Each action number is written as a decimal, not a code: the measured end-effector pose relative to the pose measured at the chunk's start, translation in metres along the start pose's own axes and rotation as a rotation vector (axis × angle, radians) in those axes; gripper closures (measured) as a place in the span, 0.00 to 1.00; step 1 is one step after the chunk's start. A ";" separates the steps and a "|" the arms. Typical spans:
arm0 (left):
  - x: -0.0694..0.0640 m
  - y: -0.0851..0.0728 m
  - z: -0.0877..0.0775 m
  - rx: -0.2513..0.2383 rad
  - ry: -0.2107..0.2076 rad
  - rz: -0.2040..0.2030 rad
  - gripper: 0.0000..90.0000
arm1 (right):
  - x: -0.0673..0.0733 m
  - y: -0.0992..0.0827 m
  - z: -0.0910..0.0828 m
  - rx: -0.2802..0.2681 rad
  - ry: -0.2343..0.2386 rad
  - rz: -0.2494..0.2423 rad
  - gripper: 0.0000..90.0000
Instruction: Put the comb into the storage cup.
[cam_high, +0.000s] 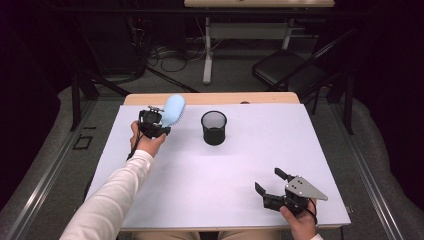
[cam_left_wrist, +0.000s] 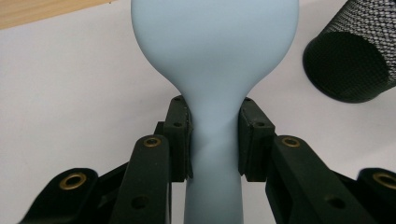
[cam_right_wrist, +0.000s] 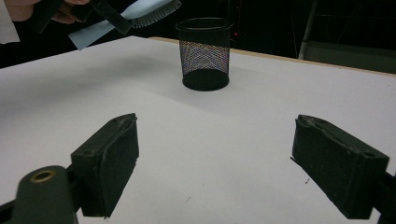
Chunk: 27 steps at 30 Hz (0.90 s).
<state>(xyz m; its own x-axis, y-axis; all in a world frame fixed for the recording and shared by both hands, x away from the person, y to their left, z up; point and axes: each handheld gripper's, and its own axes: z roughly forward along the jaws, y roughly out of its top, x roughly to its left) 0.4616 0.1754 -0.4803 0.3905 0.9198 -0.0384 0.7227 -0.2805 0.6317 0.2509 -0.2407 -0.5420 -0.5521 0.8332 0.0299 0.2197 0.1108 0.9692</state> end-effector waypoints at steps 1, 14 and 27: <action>0.000 0.001 -0.001 -0.008 0.003 0.008 0.77 | 0.000 0.000 0.000 0.001 0.000 0.002 0.16; -0.009 0.008 -0.012 -0.075 -0.026 0.042 0.77 | 0.000 0.000 0.000 0.000 0.000 0.000 0.16; -0.021 0.011 -0.023 -0.151 -0.073 0.098 0.77 | 0.000 0.000 0.000 -0.001 -0.001 -0.005 0.16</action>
<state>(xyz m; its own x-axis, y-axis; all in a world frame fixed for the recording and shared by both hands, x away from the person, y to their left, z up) 0.4482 0.1592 -0.4543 0.4992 0.8662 -0.0231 0.5876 -0.3188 0.7437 0.2508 -0.2410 -0.5418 -0.5525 0.8331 0.0250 0.2160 0.1142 0.9697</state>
